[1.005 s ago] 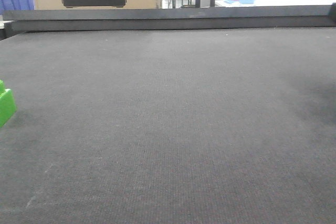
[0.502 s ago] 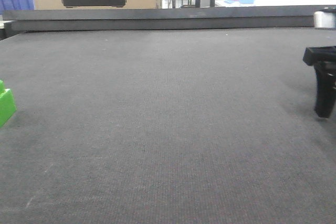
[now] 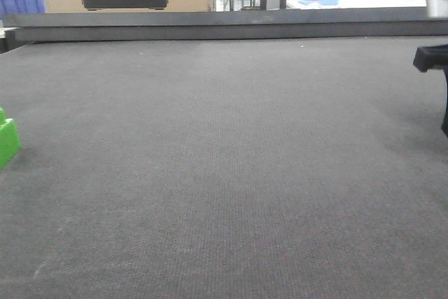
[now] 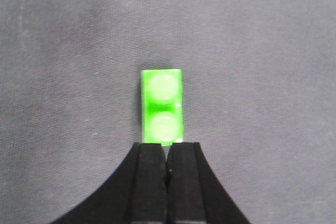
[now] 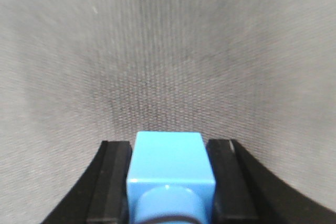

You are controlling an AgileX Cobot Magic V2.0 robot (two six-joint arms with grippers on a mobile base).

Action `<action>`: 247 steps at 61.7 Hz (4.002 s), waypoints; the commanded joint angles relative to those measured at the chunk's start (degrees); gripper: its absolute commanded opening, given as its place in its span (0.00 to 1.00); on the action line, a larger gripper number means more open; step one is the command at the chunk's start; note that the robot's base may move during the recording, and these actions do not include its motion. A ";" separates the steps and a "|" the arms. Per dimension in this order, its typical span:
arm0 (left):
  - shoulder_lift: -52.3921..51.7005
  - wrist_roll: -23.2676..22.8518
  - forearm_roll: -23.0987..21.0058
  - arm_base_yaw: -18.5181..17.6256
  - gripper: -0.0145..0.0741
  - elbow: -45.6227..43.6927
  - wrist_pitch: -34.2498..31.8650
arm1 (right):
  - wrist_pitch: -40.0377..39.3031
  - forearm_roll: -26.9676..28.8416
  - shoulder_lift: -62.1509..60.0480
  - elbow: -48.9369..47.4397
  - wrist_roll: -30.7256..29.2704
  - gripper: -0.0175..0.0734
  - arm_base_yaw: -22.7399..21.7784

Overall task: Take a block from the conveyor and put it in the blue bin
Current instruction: 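Close left gripper on green block and right gripper on blue block, then lift both held blocks up off the conveyor belt, then drive the base along the conveyor while holding both blocks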

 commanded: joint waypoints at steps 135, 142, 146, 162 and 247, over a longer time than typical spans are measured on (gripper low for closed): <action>-30.22 4.68 2.99 -1.73 0.04 30.66 -43.33 | -43.31 0.72 -45.20 35.75 -3.29 0.01 6.18; -37.27 4.68 5.68 -1.73 0.04 31.14 -42.57 | -40.95 0.72 -50.31 36.13 -3.29 0.01 6.18; -41.16 4.68 6.57 -1.73 0.04 31.14 -42.57 | -40.92 0.72 -53.78 36.13 -3.29 0.01 6.18; -53.71 4.68 6.84 -1.73 0.04 31.02 -42.57 | -44.06 0.72 -66.92 36.13 -3.29 0.01 6.18; -59.06 4.68 6.84 -1.73 0.04 31.02 -40.19 | -46.23 0.72 -78.19 36.13 -3.29 0.01 6.18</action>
